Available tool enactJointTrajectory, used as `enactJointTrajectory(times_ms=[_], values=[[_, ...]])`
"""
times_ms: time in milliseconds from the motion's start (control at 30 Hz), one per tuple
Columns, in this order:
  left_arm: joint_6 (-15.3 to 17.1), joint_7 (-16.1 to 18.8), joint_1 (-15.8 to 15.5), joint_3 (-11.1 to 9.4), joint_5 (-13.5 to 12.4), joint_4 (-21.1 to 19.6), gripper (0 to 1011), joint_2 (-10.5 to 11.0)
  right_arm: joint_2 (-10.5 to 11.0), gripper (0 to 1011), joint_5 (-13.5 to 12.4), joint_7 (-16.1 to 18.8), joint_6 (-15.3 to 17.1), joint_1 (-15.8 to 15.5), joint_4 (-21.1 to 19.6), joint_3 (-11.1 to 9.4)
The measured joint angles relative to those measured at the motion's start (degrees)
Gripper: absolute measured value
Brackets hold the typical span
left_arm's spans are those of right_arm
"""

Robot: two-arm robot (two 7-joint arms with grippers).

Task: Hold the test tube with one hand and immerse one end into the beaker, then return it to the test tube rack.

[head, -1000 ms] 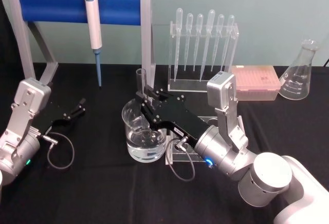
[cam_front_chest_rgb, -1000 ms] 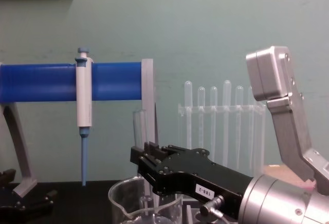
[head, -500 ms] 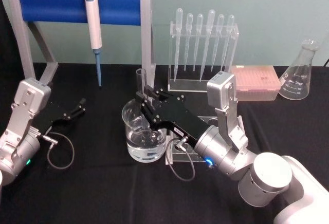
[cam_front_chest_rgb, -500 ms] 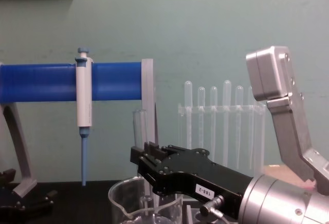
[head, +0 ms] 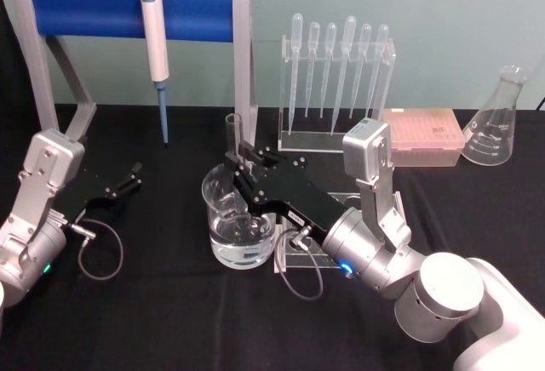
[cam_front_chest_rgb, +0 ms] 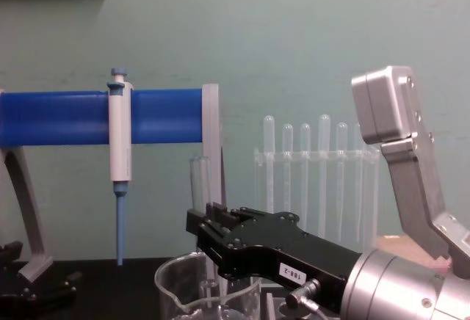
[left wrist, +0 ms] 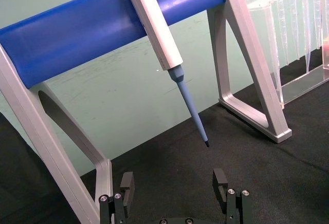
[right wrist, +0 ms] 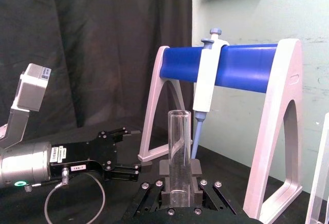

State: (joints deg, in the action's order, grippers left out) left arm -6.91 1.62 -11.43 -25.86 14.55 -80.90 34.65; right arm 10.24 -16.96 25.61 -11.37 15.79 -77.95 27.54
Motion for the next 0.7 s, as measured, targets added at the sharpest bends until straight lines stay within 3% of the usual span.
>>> enactJointTrajectory(times_ms=[700], values=[[0.0,0.0,0.0,0.0,0.0,0.0,1000,0.0,0.0,225,0.0,0.0,0.0,0.0,0.0,0.0]])
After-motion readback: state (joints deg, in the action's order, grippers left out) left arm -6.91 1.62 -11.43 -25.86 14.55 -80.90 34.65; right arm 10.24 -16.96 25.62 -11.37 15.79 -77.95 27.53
